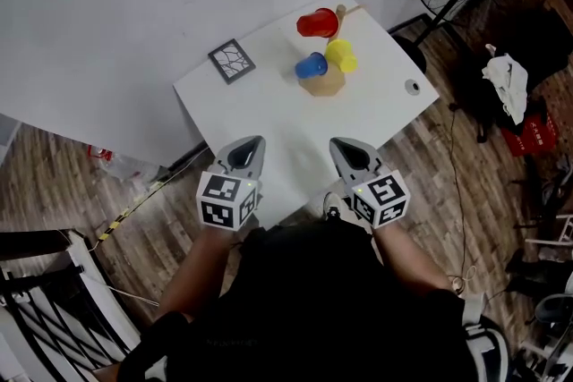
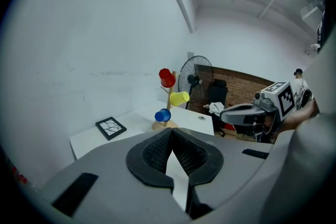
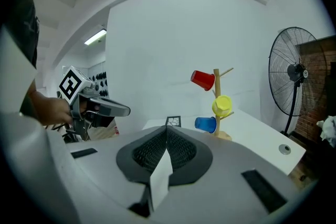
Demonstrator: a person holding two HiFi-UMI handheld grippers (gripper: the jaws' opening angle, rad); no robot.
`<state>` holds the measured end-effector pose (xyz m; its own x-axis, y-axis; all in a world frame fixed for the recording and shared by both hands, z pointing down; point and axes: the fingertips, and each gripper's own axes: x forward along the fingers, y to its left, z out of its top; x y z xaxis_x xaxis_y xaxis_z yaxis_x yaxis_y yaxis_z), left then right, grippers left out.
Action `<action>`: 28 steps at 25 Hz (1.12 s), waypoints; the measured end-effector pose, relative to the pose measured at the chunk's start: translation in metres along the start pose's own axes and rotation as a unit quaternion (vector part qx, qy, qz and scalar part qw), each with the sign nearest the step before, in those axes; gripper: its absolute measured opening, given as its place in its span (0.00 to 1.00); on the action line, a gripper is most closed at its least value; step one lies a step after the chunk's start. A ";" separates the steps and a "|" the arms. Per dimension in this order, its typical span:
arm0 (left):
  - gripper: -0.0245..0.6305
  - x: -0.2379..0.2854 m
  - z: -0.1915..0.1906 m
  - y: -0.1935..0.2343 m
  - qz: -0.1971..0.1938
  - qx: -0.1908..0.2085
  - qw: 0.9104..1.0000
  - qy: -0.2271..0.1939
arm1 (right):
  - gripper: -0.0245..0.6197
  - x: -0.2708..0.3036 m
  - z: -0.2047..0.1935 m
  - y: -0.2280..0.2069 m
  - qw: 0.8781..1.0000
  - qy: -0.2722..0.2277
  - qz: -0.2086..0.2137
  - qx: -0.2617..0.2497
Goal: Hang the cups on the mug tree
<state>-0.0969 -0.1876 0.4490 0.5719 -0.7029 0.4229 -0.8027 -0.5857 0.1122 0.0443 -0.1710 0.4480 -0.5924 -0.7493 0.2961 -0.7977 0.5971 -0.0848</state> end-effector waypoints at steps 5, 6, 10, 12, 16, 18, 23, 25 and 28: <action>0.06 0.001 -0.001 -0.002 -0.008 0.011 1.000 0.004 | 0.05 -0.001 -0.010 -0.001 1.000 0.003 -0.014 0.023; 0.06 0.001 -0.002 -0.002 -0.010 0.012 1.000 0.005 | 0.05 -0.001 -0.012 -0.002 1.000 0.005 -0.018 0.025; 0.06 0.001 -0.003 -0.005 -0.016 0.015 1.000 0.007 | 0.05 -0.006 -0.016 0.001 0.999 0.008 -0.025 0.025; 0.06 0.001 -0.002 -0.006 -0.018 0.017 1.000 0.006 | 0.05 -0.007 -0.016 0.002 0.999 0.007 -0.028 0.023; 0.06 0.001 0.001 -0.006 -0.020 0.020 1.000 0.001 | 0.05 -0.008 -0.017 0.006 0.999 0.007 -0.028 0.020; 0.06 0.001 0.002 -0.007 -0.021 0.021 1.000 0.000 | 0.05 -0.009 -0.018 0.006 0.999 0.008 -0.028 0.019; 0.06 -0.001 0.001 -0.007 -0.021 0.021 1.000 -0.001 | 0.05 -0.009 -0.016 0.006 0.999 0.006 -0.028 0.018; 0.06 -0.002 0.002 -0.006 -0.020 0.023 1.000 -0.003 | 0.05 -0.007 -0.014 0.007 0.999 0.006 -0.027 0.018; 0.06 -0.003 0.002 -0.005 -0.018 0.026 0.999 -0.003 | 0.05 -0.006 -0.012 0.008 1.000 0.004 -0.024 0.015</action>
<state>-0.0945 -0.1833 0.4450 0.6010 -0.6840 0.4135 -0.7722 -0.6304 0.0794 0.0424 -0.1582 0.4574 -0.5519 -0.7745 0.3091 -0.8287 0.5508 -0.0992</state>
